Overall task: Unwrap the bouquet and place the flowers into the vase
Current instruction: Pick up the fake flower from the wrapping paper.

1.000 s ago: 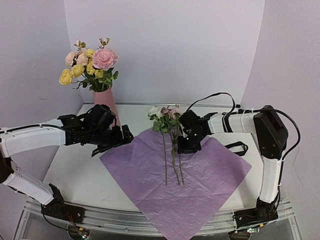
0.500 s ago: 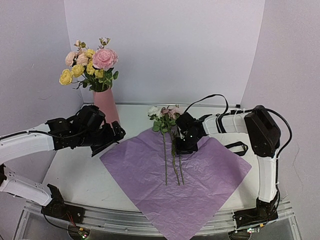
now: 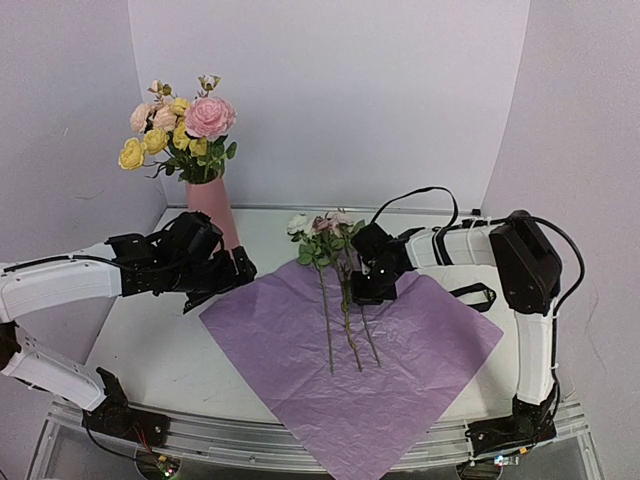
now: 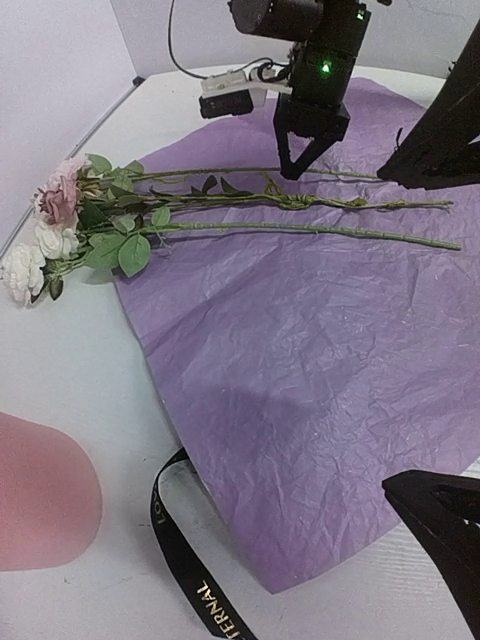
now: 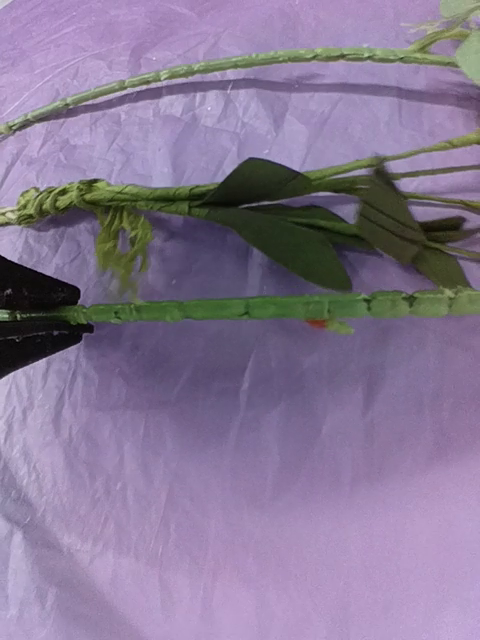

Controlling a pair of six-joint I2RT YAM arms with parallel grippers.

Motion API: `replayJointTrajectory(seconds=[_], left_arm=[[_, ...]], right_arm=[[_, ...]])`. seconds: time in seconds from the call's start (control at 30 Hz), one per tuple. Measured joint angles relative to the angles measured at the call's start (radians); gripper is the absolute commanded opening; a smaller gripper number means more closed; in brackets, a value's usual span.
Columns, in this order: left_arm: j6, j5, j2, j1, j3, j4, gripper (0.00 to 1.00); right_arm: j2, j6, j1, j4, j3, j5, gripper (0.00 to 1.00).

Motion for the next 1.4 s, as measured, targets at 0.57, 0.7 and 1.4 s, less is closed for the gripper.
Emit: replayJointTrajectory(seconds=[0.57,0.7,1.4], left_arm=[[0.061,0.136,0.132,0.002,0.159,0.057,0.98],[0.07,0.23,0.16,0.002,0.179,0.148,0.96],[-0.005,0.437,0.269,-0.015,0.242,0.523,0.74]], right_arm=[[-0.397,0.004,-0.004,0.013,-0.146,0.069,0.0],[-0.48,-0.013,-0.006,0.064,-0.224,-0.017,0.0],[-0.715,-0.02,-0.005,0.344,-0.434,-0.463,0.0]])
